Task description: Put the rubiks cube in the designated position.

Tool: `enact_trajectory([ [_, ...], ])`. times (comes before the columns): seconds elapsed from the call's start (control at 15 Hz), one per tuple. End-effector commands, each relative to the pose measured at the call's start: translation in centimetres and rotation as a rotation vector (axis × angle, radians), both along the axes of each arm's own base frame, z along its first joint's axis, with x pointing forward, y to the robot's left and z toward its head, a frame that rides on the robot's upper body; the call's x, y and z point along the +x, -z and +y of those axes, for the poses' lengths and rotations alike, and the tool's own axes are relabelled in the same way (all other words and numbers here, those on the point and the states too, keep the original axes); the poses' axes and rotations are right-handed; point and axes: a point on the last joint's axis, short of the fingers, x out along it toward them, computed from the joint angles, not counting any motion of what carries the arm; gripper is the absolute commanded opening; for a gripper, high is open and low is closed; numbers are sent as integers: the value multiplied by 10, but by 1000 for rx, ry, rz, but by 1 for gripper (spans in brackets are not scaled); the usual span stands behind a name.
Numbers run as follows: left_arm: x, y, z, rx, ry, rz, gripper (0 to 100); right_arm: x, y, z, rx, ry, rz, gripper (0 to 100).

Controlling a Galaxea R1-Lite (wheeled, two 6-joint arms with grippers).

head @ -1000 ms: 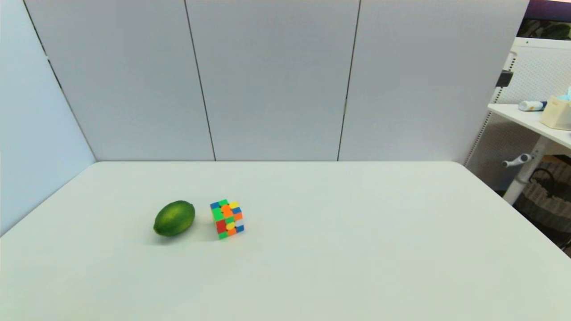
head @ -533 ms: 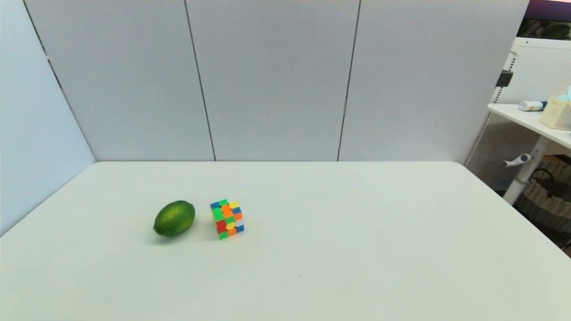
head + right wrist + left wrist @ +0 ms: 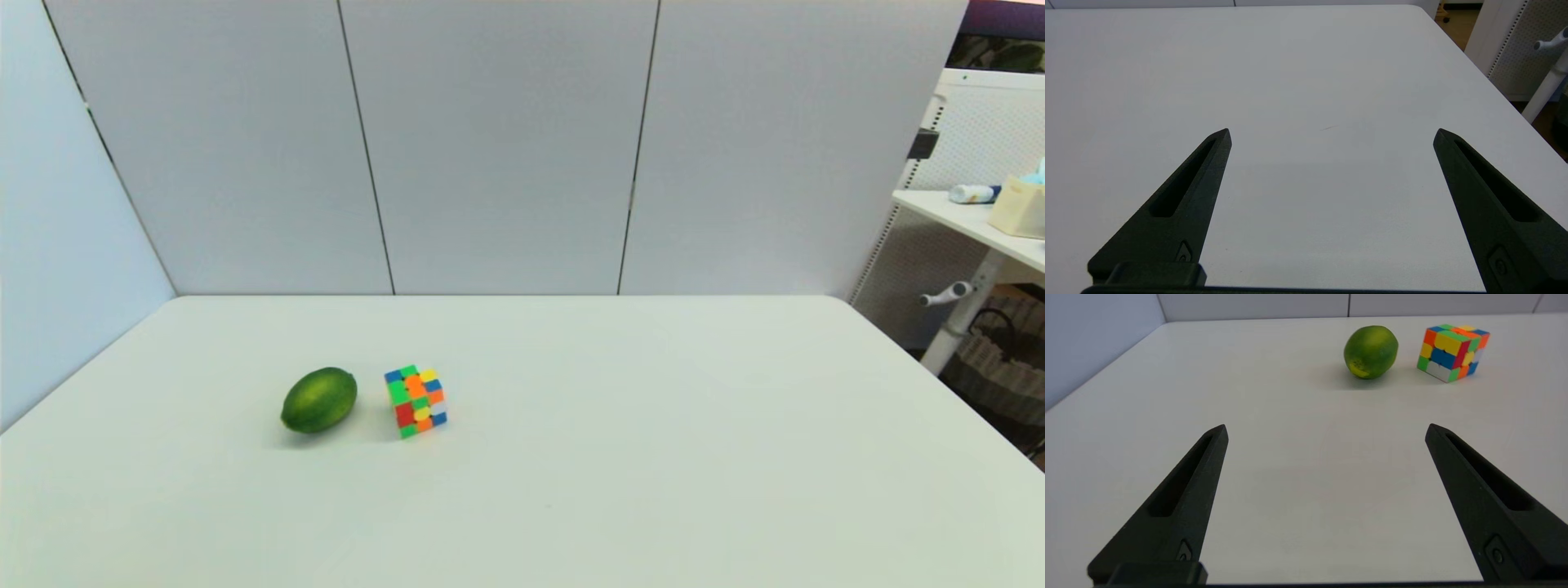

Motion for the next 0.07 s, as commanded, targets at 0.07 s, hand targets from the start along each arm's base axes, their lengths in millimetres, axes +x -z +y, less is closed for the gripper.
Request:
enact_trajectory([
  [0.07, 0, 0, 1, -83, -45, -1, 100, 0, 0, 0, 1, 0, 1, 100],
])
